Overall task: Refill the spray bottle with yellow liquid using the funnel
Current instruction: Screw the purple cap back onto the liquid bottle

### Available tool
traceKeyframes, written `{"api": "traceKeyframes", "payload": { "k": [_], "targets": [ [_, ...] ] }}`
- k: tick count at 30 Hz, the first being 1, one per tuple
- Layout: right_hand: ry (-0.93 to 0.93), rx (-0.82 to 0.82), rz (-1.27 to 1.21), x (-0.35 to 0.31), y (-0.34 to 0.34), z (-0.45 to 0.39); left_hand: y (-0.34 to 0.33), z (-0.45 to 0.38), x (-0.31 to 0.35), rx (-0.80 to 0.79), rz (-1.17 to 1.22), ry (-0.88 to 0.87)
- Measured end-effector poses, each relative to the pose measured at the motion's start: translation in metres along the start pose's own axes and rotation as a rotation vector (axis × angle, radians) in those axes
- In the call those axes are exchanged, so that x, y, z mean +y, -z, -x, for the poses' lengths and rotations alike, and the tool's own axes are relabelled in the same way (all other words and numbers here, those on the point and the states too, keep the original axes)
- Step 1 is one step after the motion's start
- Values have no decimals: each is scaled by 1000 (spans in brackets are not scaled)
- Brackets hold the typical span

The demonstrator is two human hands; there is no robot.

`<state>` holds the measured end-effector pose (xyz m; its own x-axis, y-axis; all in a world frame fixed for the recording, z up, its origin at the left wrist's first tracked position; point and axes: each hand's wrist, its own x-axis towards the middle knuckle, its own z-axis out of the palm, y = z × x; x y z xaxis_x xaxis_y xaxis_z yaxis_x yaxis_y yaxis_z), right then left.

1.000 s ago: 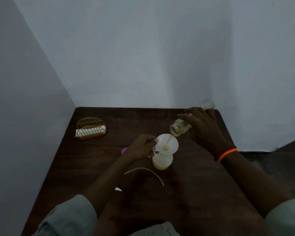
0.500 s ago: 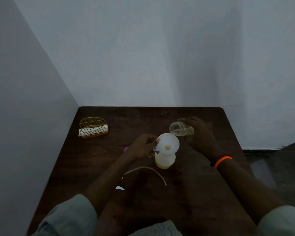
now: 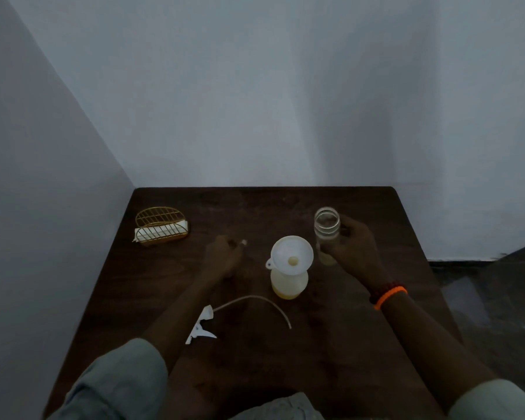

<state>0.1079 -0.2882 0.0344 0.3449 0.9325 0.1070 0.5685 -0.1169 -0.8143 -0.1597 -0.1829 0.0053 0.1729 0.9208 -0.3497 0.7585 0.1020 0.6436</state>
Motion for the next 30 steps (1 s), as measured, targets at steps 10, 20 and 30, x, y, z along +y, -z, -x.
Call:
{"api": "traceKeyframes", "payload": {
  "k": [10, 20, 30],
  "targets": [
    [-52, 25, -102, 7, -4, -3, -29, -16, -50, -52, -459, 14],
    [-92, 35, -121, 12, -6, -6, -36, -18, -62, 66, -429, -15],
    [-98, 35, -165, 15, -3, -10, 5, -24, 55, 234, -65, -377]
  ]
}}
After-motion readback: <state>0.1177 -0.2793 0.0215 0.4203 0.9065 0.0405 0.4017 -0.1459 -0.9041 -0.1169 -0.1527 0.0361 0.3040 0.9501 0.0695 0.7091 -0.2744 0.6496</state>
